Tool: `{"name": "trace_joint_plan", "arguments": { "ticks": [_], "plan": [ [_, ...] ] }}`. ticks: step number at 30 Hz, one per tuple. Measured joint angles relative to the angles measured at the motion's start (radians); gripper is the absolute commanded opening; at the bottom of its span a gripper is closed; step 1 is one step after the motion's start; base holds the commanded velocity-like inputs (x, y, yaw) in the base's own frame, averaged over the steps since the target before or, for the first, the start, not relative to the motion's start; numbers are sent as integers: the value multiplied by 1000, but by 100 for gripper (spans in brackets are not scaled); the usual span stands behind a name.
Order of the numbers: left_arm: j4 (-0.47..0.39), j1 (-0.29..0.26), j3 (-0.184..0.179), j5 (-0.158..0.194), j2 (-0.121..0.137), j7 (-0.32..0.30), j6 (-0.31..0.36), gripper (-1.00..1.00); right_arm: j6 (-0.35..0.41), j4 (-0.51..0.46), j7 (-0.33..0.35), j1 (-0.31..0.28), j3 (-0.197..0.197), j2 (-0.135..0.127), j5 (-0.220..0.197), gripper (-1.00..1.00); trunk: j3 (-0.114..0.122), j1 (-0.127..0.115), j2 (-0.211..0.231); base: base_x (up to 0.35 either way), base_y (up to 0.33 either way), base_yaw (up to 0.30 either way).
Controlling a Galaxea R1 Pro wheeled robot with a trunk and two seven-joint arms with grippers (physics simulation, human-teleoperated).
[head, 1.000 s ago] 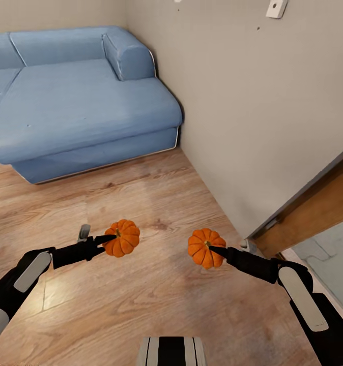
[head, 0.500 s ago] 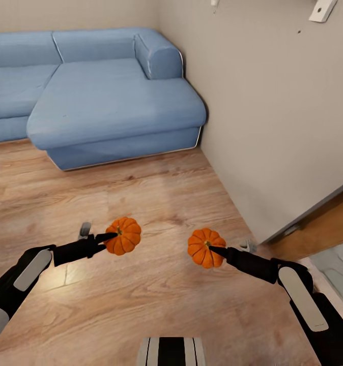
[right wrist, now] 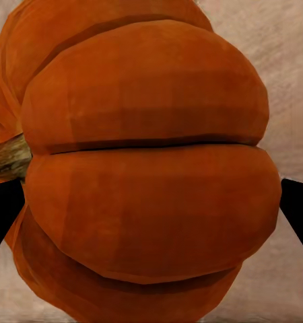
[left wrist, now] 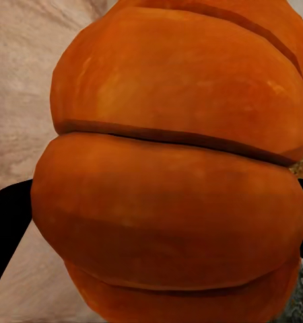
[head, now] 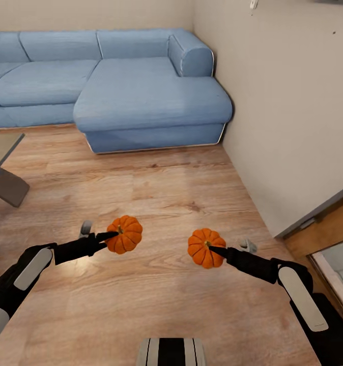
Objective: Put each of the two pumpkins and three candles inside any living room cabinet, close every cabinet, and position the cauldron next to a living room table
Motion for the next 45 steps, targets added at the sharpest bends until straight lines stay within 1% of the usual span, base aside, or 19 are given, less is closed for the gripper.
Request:
{"name": "trace_joint_plan", "arguments": {
  "ticks": [7,18,32,34,40,43,45],
  "plan": [
    [-5,0,0,-1,0,0,-1,-100,0,0,0,0,0,0,1,-100,4,0,0,-341,8,273],
    [-7,0,-1,-2,-1,0,0,-100,0,0,0,0,1,5,4,-100,10,0,0,-300,111,273],
    [-17,0,-2,-1,-2,-2,0,-100,0,0,0,0,2,6,9,-100,18,-1,0,-36,12,273],
    [-17,0,-1,2,-2,-2,1,-100,0,0,1,0,1,6,2,-100,27,-2,0,-1,0,273],
    [-16,0,-2,0,-2,-1,0,-100,0,0,0,0,1,6,5,-100,53,-4,2,0,0,237],
    [-16,0,-1,10,-2,-1,4,-100,0,-1,0,0,1,6,-6,-100,65,-6,2,0,0,84],
    [-15,0,-1,10,-2,0,4,-100,0,0,-1,0,1,6,-2,-100,73,-7,3,0,0,153]
  ]
}}
